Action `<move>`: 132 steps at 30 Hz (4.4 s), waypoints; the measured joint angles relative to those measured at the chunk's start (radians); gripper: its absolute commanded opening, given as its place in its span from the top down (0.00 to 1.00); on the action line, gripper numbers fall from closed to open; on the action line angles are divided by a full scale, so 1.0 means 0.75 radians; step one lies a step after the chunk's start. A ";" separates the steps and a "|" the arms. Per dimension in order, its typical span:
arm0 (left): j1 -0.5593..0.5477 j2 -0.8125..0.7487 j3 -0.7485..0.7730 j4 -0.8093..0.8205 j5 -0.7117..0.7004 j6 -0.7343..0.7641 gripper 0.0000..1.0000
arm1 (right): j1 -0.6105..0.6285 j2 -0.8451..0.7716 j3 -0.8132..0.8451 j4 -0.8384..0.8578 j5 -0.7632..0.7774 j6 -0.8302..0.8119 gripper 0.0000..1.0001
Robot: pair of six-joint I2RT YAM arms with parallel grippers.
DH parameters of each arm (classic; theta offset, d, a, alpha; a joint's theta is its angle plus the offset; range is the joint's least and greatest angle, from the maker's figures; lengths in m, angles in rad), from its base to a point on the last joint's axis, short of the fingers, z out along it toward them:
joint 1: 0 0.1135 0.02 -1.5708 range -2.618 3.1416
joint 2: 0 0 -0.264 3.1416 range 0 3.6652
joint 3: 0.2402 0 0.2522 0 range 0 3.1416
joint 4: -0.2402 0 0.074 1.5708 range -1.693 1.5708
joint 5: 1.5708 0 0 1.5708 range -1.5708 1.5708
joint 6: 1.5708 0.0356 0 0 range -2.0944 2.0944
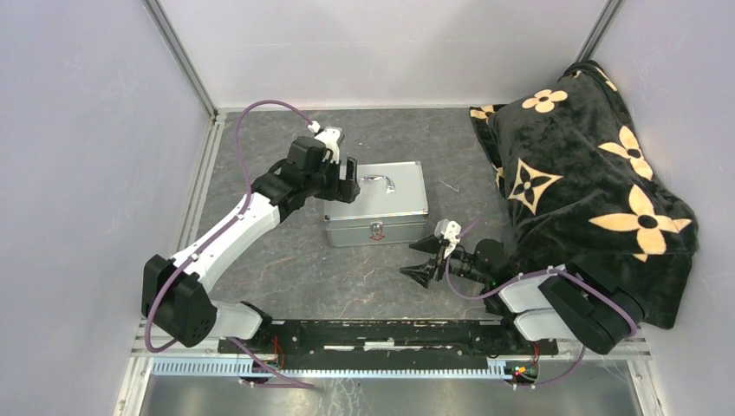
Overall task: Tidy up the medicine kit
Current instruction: Close the medicine box at the center of the board.
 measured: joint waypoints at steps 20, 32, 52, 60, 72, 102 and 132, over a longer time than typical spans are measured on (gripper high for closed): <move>0.000 0.061 0.043 0.012 -0.009 0.012 0.12 | 0.000 0.410 0.219 0.276 -0.071 -0.016 0.23; -0.001 0.075 0.054 0.013 -0.020 0.012 0.12 | 0.003 0.554 0.335 0.329 -0.131 -0.008 0.26; -0.001 0.085 0.062 0.015 -0.033 0.013 0.12 | -0.001 0.643 0.428 0.312 -0.209 -0.017 0.42; 0.000 0.086 0.062 0.016 -0.034 0.014 0.12 | -0.007 0.649 0.437 0.305 -0.223 -0.012 0.48; 0.000 0.088 0.063 0.015 -0.034 0.033 0.13 | -0.006 0.648 0.437 0.267 -0.227 -0.019 0.45; 0.000 0.103 0.072 0.021 -0.034 0.048 0.14 | 0.005 0.640 0.480 0.188 -0.176 -0.060 0.40; 0.000 0.114 0.081 0.022 -0.035 0.053 0.15 | -0.002 0.618 0.477 0.271 -0.240 0.003 0.53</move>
